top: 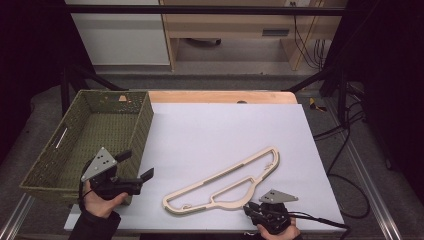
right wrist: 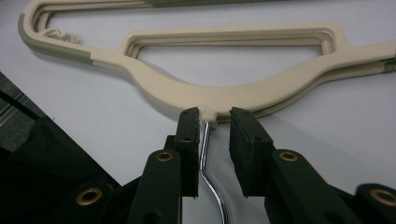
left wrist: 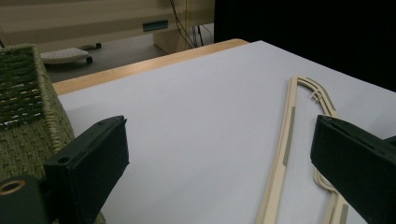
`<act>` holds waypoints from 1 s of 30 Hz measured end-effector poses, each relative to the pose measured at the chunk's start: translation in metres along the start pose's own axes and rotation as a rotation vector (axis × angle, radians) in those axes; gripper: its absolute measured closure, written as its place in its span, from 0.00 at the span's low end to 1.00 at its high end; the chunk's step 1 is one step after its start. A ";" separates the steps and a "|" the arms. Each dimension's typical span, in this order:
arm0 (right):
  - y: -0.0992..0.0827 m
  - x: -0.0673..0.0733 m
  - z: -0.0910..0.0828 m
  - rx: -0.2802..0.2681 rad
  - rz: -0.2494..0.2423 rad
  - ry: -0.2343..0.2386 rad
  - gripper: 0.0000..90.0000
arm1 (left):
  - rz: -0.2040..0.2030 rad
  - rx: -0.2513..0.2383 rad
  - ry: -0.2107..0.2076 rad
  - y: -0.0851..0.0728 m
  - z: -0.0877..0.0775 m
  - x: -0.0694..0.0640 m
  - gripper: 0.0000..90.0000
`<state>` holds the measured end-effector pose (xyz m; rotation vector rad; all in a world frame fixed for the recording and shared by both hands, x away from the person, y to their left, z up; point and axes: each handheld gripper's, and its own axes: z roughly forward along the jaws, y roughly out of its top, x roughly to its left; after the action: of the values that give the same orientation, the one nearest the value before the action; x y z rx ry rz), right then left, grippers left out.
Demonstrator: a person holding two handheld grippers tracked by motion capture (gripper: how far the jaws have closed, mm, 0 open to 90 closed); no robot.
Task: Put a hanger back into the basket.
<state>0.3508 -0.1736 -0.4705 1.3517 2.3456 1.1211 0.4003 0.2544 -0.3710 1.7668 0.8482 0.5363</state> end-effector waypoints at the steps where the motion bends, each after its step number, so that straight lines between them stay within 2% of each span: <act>1: 0.000 0.002 0.001 0.013 0.021 0.001 0.84 | -0.001 0.001 -0.002 0.000 0.001 -0.001 0.05; 3: -0.001 0.001 0.002 0.016 0.001 0.005 0.87 | 0.000 0.005 -0.004 -0.001 0.003 -0.002 0.05; 8: -0.001 0.001 0.003 0.034 0.009 0.011 0.90 | -0.005 0.017 -0.019 -0.003 0.008 -0.007 0.05; 12: 0.000 0.004 0.005 0.040 0.049 0.023 0.92 | -0.005 0.032 -0.031 -0.004 0.013 -0.011 0.05; 15: 0.000 0.003 0.006 0.045 0.045 0.024 0.95 | 0.001 0.042 -0.038 -0.004 0.016 -0.015 0.05; 25: 0.002 0.002 0.004 0.055 0.086 0.019 0.98 | 0.017 0.069 -0.071 -0.007 0.027 -0.029 0.06; 30: 0.003 0.001 0.003 0.058 0.098 -0.001 0.99 | 0.025 0.086 -0.084 -0.010 0.035 -0.037 0.06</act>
<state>0.3539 -0.1705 -0.4697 1.5019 2.3511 1.0864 0.3981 0.2064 -0.3904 1.8677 0.8020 0.4443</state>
